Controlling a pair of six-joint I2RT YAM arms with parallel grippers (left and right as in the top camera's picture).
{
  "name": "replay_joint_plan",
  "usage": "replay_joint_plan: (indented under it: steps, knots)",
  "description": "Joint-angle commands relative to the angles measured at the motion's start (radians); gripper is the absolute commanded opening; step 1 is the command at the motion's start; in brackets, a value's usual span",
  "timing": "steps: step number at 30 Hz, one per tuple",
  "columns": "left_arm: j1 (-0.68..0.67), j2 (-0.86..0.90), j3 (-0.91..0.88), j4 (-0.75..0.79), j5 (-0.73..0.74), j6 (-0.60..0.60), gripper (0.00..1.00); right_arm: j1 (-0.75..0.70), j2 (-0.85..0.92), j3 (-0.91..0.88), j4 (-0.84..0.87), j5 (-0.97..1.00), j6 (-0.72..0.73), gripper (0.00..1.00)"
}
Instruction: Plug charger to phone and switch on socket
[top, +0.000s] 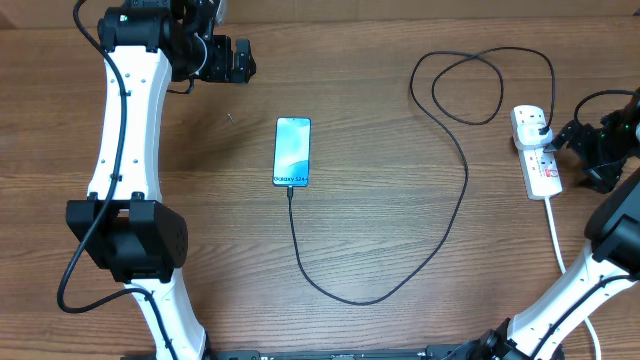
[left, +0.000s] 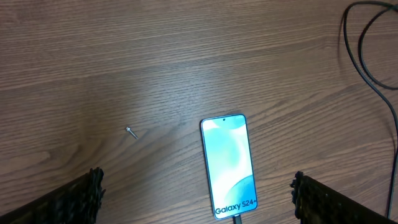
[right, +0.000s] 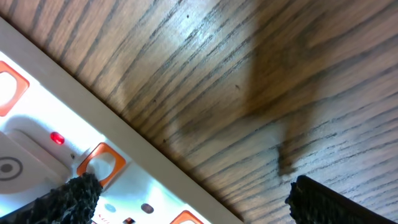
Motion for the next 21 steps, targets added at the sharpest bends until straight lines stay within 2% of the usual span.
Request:
replay_joint_plan:
  steps: [1,6,12,18,21]
  knots:
    - [-0.003,0.007,-0.005,0.000,-0.006,-0.006,1.00,0.016,-0.003,-0.016,-0.013,-0.024,-0.004,1.00]
    - [-0.003,0.007,-0.005,0.000,-0.006,-0.006,1.00,-0.006,-0.053,0.016,-0.041,-0.024,0.065,1.00]
    - [-0.003,0.007,-0.005,0.000,-0.006,-0.006,1.00,-0.045,-0.272,0.020,-0.051,0.001,0.126,1.00]
    - [-0.003,0.007,-0.005,0.000,-0.006,-0.006,1.00,-0.043,-0.517,0.019,-0.167,0.054,0.134,1.00]
    - [-0.003,0.007,-0.005,0.000,-0.006,-0.006,1.00,-0.023,-0.660,0.001,-0.278,0.051,0.133,1.00]
